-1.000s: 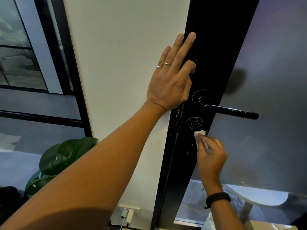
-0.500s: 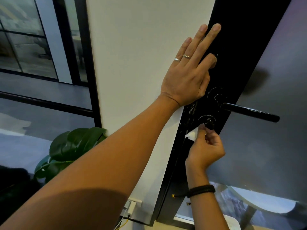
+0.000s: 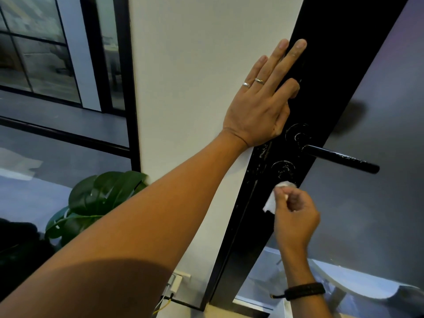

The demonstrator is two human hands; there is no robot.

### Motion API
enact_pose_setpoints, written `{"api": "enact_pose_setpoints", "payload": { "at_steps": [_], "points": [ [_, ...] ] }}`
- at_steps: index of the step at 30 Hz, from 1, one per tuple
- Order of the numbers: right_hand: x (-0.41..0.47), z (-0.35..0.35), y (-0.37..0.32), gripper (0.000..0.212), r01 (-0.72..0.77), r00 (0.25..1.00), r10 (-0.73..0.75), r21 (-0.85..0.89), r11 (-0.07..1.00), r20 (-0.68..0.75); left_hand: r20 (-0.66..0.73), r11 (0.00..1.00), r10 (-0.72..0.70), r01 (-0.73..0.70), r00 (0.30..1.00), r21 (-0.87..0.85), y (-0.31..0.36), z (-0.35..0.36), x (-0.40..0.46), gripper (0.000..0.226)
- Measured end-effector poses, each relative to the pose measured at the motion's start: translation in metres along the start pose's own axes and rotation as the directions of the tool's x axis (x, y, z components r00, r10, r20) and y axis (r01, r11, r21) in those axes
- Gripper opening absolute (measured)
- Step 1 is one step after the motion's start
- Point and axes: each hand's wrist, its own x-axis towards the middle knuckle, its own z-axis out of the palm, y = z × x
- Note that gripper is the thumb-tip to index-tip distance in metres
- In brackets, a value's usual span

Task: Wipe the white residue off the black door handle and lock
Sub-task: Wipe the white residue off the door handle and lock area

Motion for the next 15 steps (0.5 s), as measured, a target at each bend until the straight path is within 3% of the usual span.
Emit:
{"api": "enact_pose_setpoints", "payload": {
  "at_steps": [3,8,12,15],
  "points": [
    [0.008,-0.003,-0.003,0.015,0.124,0.989,-0.122,0.020,0.992,-0.084,0.007,1.000,0.002,-0.002,1.000,-0.007,0.001,0.000,0.000,0.017],
    [0.014,0.004,0.011,0.013,0.187,0.981,-0.188,-0.017,0.982,-0.047,0.000,1.000,-0.002,0.002,1.000,-0.013,0.001,0.001,0.001,0.017],
    [0.005,0.009,0.022,0.016,0.201,0.978,-0.194,-0.084,0.976,0.081,0.001,1.000,-0.003,0.003,1.000,-0.016,0.000,0.000,0.001,0.018],
    [-0.002,0.014,0.021,0.007,0.197,0.980,-0.194,-0.049,0.979,0.051,0.006,1.000,0.000,0.000,1.000,-0.011,0.001,0.001,0.000,0.017]
  ]
}}
